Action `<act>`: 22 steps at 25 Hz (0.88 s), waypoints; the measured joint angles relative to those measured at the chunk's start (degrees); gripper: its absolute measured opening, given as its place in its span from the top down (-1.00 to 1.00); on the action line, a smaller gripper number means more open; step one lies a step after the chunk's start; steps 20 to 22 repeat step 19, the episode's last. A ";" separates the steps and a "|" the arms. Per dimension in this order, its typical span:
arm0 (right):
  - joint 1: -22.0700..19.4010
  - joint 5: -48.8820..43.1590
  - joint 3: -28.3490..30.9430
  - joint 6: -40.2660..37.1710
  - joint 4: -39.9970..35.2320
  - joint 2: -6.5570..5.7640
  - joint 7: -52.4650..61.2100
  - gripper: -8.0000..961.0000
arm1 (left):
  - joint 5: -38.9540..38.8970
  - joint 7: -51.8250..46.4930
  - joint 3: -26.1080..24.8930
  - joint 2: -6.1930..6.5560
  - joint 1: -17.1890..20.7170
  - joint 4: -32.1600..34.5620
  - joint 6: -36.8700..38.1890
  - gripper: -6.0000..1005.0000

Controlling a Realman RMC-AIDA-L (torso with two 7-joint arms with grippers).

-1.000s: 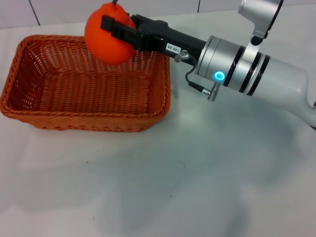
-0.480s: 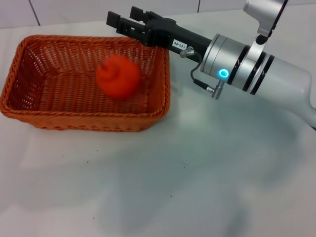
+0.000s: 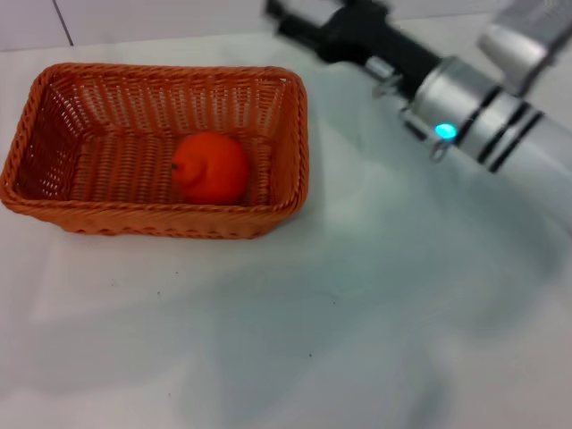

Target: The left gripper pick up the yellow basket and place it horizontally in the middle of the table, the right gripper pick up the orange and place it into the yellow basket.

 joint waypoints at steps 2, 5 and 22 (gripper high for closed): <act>-2.50 6.92 0.09 -2.24 -0.02 -0.04 -7.27 -0.95 | -0.67 2.16 -0.01 0.06 0.49 -0.55 -0.03 -0.75; -5.42 13.49 0.78 -4.56 -0.01 -0.26 -13.77 -0.95 | -1.49 5.30 -0.03 -0.01 1.05 -1.11 -0.08 -0.75; -13.13 18.19 10.29 -7.98 8.02 0.07 -21.87 -0.95 | -5.32 23.45 -2.05 -0.23 2.63 -9.48 4.63 -0.75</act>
